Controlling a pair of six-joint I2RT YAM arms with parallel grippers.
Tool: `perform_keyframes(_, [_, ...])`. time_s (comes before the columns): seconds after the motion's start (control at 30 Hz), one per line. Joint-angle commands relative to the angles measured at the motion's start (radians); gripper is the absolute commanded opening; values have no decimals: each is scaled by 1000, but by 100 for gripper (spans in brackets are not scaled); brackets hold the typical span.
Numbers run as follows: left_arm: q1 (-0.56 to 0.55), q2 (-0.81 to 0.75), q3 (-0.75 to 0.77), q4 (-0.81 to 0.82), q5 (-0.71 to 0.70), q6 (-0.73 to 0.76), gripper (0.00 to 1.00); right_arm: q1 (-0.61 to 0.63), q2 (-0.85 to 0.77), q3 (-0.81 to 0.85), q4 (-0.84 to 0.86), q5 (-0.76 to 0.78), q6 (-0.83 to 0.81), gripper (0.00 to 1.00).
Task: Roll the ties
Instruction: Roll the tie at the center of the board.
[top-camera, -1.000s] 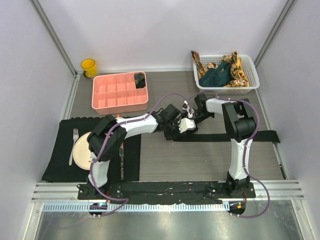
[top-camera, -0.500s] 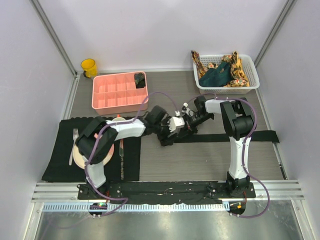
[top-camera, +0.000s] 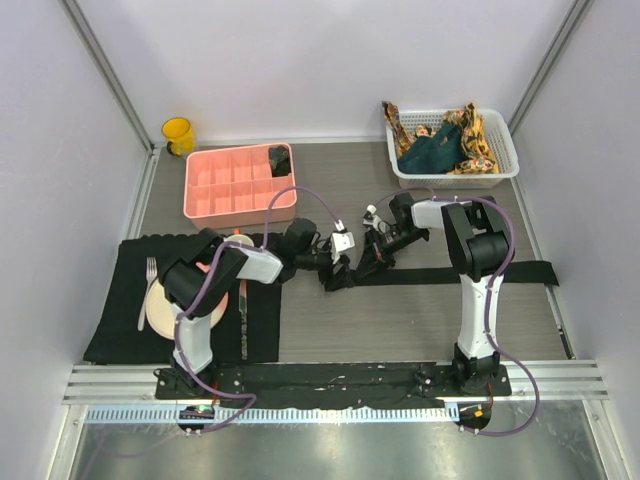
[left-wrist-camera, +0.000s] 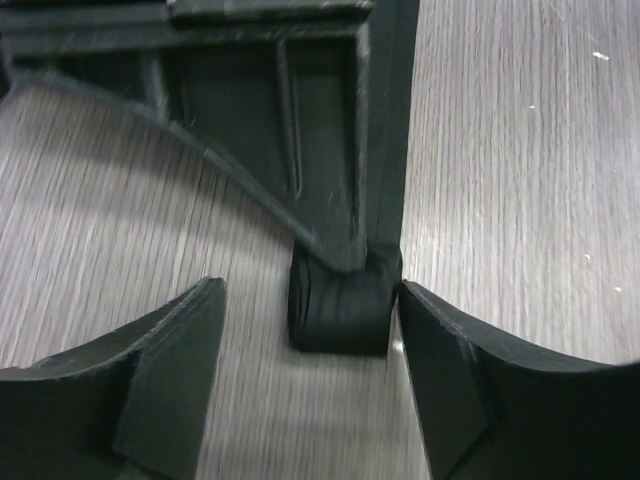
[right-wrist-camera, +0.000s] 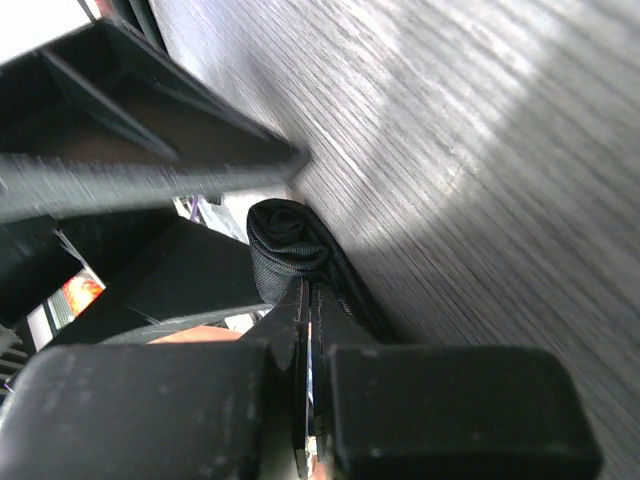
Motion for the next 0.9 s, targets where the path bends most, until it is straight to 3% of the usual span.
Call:
perform_keyframes(0.0, [-33, 71, -10, 10, 15, 20, 68, 9, 36, -31, 108, 258, -96, 1])
perform_keyframes(0.13, [-65, 58, -15, -140, -40, 107, 44, 9, 21, -31, 123, 250, -76, 1])
perform_keyframes(0.2, [-65, 41, -15, -186, -79, 135, 36, 6, -2, -22, 125, 232, -73, 1])
perform_keyframes(0.23, [-67, 36, -12, -232, -96, 141, 30, 4, -14, -19, 123, 226, -26, 5])
perform_keyframes(0.47, [-71, 8, 7, -335, -198, 192, 26, -23, -122, 21, 5, 169, 68, 38])
perform_keyframes(0.6, [-74, 11, 25, -358, -216, 192, 29, -20, -102, -5, -24, 134, 78, 45])
perform_keyframes(0.87, [-77, 22, 39, -377, -225, 192, 32, 0, -51, -12, 43, 51, 121, 41])
